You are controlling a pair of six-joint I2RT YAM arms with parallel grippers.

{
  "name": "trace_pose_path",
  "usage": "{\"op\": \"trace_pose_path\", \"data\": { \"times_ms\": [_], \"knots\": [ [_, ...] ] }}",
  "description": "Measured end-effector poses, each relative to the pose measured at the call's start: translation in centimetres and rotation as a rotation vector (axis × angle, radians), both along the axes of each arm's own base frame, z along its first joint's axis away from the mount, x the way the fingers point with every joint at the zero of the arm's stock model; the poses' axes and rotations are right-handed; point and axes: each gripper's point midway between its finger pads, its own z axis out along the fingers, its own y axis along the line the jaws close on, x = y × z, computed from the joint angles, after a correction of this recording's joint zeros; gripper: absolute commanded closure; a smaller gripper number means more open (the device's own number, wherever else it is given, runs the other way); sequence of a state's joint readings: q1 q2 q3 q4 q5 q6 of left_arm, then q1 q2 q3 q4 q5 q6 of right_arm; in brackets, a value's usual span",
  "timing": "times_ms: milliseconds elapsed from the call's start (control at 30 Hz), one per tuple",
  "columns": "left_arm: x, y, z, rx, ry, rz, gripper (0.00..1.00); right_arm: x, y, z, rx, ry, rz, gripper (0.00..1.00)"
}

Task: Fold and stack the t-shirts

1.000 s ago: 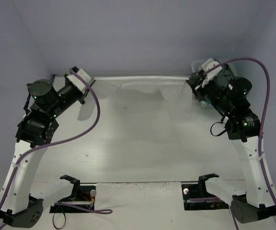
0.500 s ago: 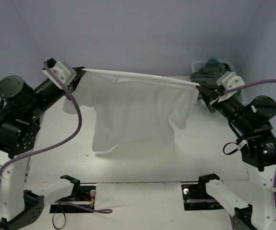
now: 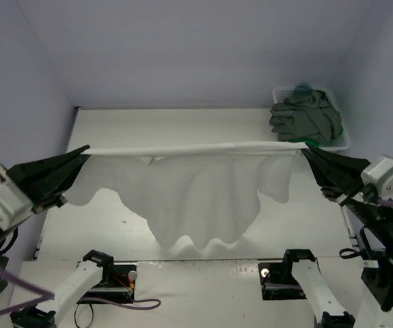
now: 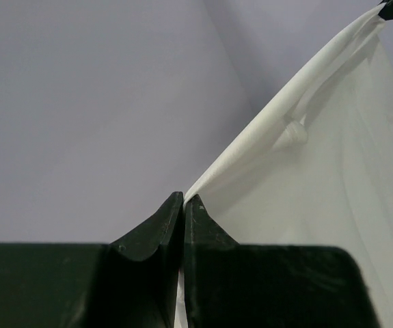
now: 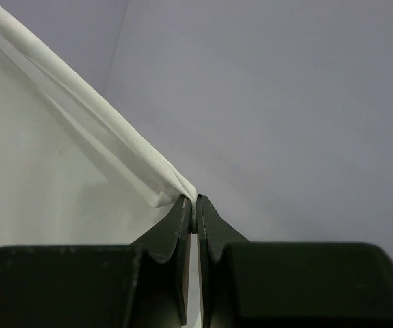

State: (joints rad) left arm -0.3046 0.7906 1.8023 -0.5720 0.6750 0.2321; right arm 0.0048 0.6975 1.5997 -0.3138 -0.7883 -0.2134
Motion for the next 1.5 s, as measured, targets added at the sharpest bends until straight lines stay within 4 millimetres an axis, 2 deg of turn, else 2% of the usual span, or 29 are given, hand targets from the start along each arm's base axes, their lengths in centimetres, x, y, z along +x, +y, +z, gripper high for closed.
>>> {"op": "trace_pose_path", "data": {
  "times_ms": [67, 133, 233, 300, 400, 533, 567, 600, 700, 767, 900, 1033, 1133, 1267, 1367, 1400, 1500],
  "knots": [
    [-1.6, 0.4, 0.3, -0.008, -0.032, -0.008, 1.00, -1.2, 0.1, 0.4, -0.004, -0.025, 0.008, 1.00],
    [-2.4, 0.6, 0.3, -0.012, -0.048, -0.008, 1.00, -1.6, 0.3, 0.4, -0.011, -0.037, 0.016, 1.00],
    [-1.0, 0.3, -1.5, 0.003, -0.010, 0.002, 1.00, -0.2, 0.4, -1.0, -0.019, 0.002, 0.023, 1.00],
    [1.3, -0.1, -3.4, 0.023, 0.041, 0.021, 1.00, 1.9, 0.3, -2.8, -0.022, 0.065, 0.023, 1.00],
    [5.7, -0.9, -7.0, 0.075, 0.151, 0.051, 1.00, 6.3, 0.1, -6.5, -0.032, 0.193, 0.018, 1.00],
    [12.2, -2.0, -12.1, 0.173, 0.289, 0.100, 1.00, 13.5, -0.3, -12.1, -0.040, 0.376, 0.007, 1.00],
    [13.8, -2.2, -13.4, 0.197, 0.317, 0.115, 1.00, 16.3, -0.4, -14.7, -0.041, 0.451, 0.005, 1.00],
    [15.0, -2.3, -14.4, 0.215, 0.340, 0.127, 1.00, 16.6, -0.5, -15.0, -0.042, 0.460, 0.004, 1.00],
    [19.8, -2.8, -19.2, 0.283, 0.424, 0.170, 1.00, 21.4, -0.1, -19.9, -0.062, 0.581, -0.003, 1.00],
    [22.5, -3.1, -23.0, 0.332, 0.492, 0.190, 1.00, 23.9, 1.0, -23.3, -0.095, 0.644, -0.001, 1.00],
    [27.5, -3.5, -28.4, 0.387, 0.570, 0.222, 1.00, 27.0, 4.2, -29.2, -0.178, 0.726, 0.022, 1.00],
    [31.5, -3.6, -33.3, 0.410, 0.609, 0.257, 1.00, 29.2, 6.7, -34.6, -0.244, 0.788, 0.031, 1.00],
    [34.3, -3.5, -36.4, 0.420, 0.628, 0.284, 1.00, 30.7, 7.2, -38.6, -0.274, 0.842, 0.010, 1.00],
    [36.9, -3.1, -40.5, 0.438, 0.664, 0.317, 1.00, 32.4, 7.1, -42.7, -0.303, 0.894, -0.038, 1.00],
    [38.2, -2.5, -43.3, 0.452, 0.698, 0.343, 1.00, 34.1, 6.7, -44.8, -0.320, 0.907, -0.108, 0.82],
    [38.6, -2.2, -44.1, 0.459, 0.709, 0.353, 1.00, 34.6, 6.5, -45.3, -0.330, 0.908, -0.140, 0.72],
    [39.5, -1.8, -45.3, 0.475, 0.719, 0.376, 1.00, 36.0, 6.1, -46.1, -0.364, 0.880, -0.256, 0.61]
  ]
}}
